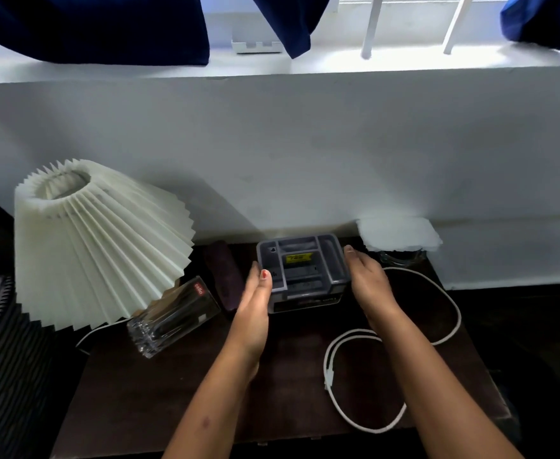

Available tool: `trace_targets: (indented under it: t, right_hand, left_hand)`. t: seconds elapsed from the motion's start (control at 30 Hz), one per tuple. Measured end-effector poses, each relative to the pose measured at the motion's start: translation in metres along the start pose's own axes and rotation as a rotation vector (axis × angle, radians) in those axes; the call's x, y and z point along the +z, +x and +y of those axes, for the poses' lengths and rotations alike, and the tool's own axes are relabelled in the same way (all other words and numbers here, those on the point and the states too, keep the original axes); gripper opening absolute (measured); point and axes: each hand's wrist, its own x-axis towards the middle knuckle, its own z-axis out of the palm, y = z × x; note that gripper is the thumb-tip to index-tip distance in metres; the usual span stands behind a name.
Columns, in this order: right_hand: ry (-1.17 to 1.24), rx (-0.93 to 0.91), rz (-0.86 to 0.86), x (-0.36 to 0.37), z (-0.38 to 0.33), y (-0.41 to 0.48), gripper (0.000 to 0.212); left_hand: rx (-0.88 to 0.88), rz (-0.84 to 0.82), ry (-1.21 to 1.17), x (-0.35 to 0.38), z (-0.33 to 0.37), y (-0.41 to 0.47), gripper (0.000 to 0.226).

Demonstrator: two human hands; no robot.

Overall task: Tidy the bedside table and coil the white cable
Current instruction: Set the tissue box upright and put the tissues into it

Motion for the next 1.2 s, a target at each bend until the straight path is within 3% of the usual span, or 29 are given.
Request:
trace_targets:
  t: [0.13, 0.33, 0.5, 0.8, 0.9, 1.03, 1.2]
  right_hand:
    - [-0.638, -0.119, 0.237, -0.025, 0.008, 0.006, 0.035]
    - [-1.051, -0.053, 0.037, -0.029, 0.028, 0.008, 0.042]
    - [-1.146, -0.002, 0.029, -0.029, 0.036, 0.014, 0.057]
    - [-1.088, 0.034, 0.028, -0.021, 0.030, 0.012, 0.068]
    - [-1.080, 0.028, 0.014, -0.024, 0.027, 0.013, 0.063]
    - [-1.123, -0.023, 0.034, -0.023, 0.026, 0.014, 0.036]
    - [-1.191, -0.034, 0.022, -0.025, 0.037, 0.026, 0.050]
  left_hand:
    - [0.118, 0.089, 0.058, 0.000, 0.002, 0.002, 0.050]
    - [0.258, 0.094, 0.317, 0.001, 0.004, -0.002, 0.049]
    - [0.301, 0.089, 0.449, -0.001, 0.005, -0.004, 0.046]
    - [0.332, 0.058, 0.569, -0.003, 0.002, -0.005, 0.045]
    - [0.337, 0.063, 0.597, -0.005, 0.003, -0.005, 0.045]
    - [0.349, 0.066, 0.599, -0.005, 0.004, -0.006, 0.045]
    - [0.366, 0.046, 0.622, -0.005, 0.002, -0.008, 0.046]
